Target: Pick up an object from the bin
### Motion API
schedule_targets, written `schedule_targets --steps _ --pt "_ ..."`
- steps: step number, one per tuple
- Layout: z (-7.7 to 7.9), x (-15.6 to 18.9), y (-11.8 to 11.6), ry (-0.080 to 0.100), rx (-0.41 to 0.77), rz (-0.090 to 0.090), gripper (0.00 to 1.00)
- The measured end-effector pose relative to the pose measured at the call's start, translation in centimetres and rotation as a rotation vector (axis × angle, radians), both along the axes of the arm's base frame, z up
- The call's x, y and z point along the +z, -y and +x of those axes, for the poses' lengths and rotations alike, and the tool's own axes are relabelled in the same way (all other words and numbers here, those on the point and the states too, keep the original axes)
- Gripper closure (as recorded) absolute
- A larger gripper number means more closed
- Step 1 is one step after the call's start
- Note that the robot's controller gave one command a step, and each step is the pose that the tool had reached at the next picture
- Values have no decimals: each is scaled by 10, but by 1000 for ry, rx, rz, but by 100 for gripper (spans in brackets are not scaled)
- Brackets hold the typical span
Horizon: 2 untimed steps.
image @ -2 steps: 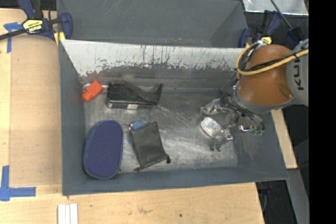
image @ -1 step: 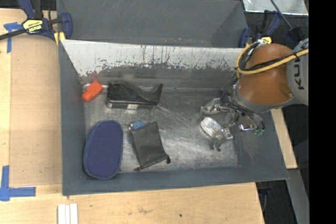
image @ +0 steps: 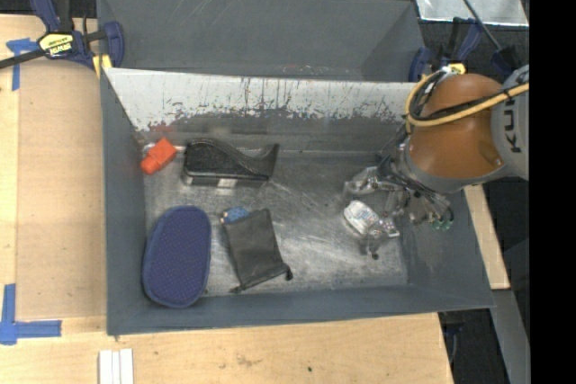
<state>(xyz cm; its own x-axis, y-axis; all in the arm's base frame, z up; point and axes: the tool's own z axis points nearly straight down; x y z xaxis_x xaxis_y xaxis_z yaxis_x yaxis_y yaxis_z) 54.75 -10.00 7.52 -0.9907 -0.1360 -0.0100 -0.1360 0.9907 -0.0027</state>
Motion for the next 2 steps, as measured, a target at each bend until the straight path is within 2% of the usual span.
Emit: schedule_targets --steps 1,2 --pt "2 1 0 2 1 0 0" --pt "4 3 0 8 0 0 100"
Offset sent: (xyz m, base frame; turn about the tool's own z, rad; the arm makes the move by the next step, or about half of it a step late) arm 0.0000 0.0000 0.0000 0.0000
